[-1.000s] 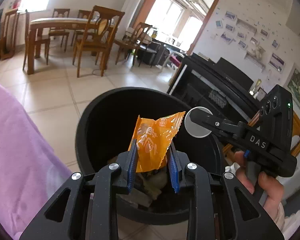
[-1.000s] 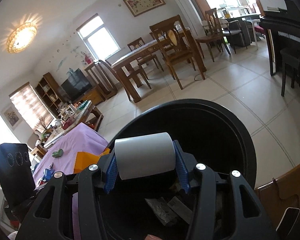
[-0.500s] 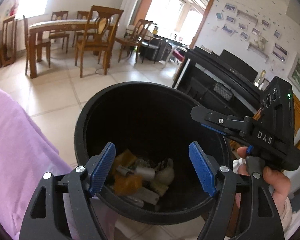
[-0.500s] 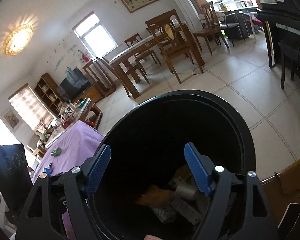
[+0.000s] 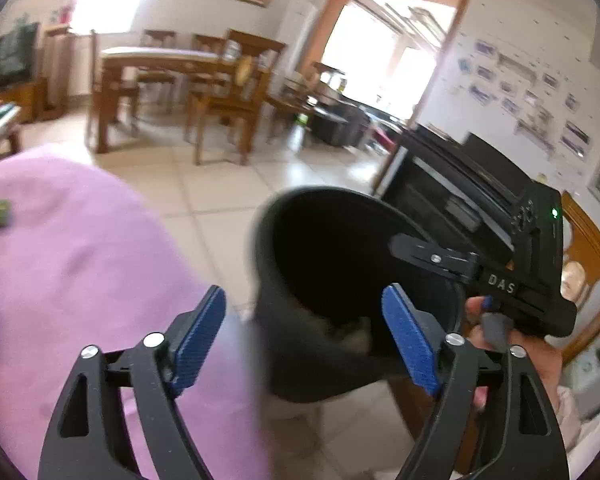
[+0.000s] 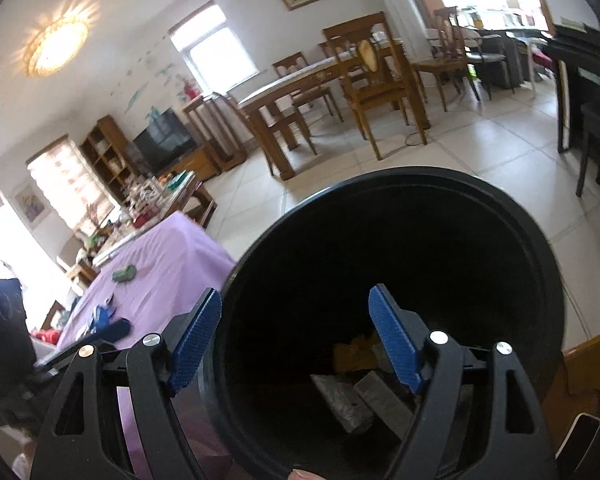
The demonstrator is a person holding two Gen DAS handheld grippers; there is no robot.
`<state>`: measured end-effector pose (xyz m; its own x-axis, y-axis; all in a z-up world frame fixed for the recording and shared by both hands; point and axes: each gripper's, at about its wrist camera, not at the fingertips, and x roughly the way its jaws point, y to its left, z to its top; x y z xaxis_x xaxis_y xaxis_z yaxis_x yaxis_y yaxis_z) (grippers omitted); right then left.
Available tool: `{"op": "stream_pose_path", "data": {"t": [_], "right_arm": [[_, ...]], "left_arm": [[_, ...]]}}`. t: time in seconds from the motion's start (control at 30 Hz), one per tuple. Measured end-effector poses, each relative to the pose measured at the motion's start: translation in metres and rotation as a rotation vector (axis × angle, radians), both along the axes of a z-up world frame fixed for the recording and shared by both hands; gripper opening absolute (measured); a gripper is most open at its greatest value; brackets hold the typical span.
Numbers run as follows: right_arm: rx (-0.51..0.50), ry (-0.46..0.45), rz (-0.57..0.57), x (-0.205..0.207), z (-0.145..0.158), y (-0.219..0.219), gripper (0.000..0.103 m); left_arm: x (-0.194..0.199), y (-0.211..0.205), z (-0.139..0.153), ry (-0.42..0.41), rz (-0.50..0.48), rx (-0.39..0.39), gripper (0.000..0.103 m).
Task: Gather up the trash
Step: 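Grasp the red milk carton with the left tool while the right tool grasps the blue wrapper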
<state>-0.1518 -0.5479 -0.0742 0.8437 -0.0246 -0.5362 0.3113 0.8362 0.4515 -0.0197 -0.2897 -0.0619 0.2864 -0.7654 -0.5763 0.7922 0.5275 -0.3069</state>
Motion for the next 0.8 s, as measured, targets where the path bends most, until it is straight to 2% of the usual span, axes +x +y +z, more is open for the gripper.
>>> {"op": "stream_pose_path", "data": {"t": [0.13,0.27,0.37,0.4,0.5,0.57,0.73,0.8], "right_arm": [[-0.034,0.01,0.071,0.014,0.007,0.026,0.077],[-0.064,0.021,0.163,0.036,0.012,0.059,0.076],[-0.085,0.031,0.237,0.055,0.017,0.088,0.077],[-0.096,0.033,0.261,0.061,0.019,0.098,0.076],[-0.131,0.042,0.342,0.086,0.026,0.133,0.076],[-0.156,0.046,0.405,0.106,0.033,0.159,0.076],[-0.157,0.07,0.503,0.15,0.042,0.201,0.076],[-0.152,0.088,0.539,0.17,0.041,0.217,0.076]], "left_arm": [[0.015,0.071,0.009,-0.035,0.121,0.03,0.082],[0.03,0.144,0.014,-0.066,0.29,0.082,0.082],[0.044,0.181,0.013,-0.053,0.378,0.12,0.082],[0.05,0.192,0.01,-0.041,0.407,0.154,0.082],[0.062,0.204,0.003,-0.025,0.42,0.221,0.082],[0.067,0.208,0.002,-0.052,0.443,0.269,0.082],[0.089,0.221,-0.001,0.018,0.48,0.286,0.082],[0.093,0.229,-0.003,0.052,0.48,0.253,0.082]]}}
